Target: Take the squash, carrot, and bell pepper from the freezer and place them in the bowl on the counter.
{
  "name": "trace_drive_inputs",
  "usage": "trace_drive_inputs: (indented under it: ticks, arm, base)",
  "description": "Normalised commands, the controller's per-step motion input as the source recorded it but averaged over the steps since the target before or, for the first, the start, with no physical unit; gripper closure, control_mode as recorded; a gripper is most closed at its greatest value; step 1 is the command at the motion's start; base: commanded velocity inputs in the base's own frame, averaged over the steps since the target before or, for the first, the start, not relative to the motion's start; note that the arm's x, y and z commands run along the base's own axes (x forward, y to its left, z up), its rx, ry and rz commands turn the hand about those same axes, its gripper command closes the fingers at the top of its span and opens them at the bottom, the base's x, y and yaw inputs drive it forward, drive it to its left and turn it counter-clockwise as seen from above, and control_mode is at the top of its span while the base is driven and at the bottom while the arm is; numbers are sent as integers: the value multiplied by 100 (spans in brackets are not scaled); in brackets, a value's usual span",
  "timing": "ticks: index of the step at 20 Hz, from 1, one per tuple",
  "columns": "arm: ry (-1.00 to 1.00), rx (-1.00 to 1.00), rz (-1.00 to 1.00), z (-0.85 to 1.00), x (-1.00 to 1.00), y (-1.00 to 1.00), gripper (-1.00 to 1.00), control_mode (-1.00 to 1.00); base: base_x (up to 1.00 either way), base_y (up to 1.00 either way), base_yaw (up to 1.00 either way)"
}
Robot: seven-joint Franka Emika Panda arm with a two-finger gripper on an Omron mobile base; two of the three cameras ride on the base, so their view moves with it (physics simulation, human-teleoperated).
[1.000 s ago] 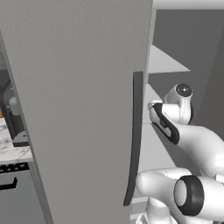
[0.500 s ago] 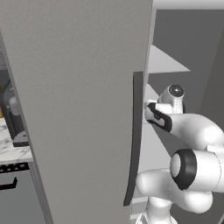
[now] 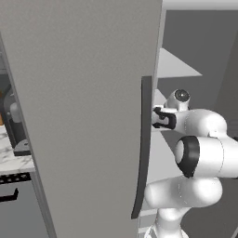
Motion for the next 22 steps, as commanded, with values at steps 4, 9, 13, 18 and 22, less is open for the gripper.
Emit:
trace_drive_inputs:
  ticks: [4,9,13,18,22]
  arm:
    - [2,0,0,-12,33,-8,-100,-100]
    - [2,0,0,-15,30,-5,-100,-100]
    - [2,0,0,-21,21,-2,-100,-100]
    - [1,0,0,-19,29,-2,-100,-100]
    - [0,0,0,-11,31,-4,-100,-100]
  base:
    - [0,0,0]
    - [0,0,0]
    - [0,0,0]
    - [0,0,0]
    - [0,0,0]
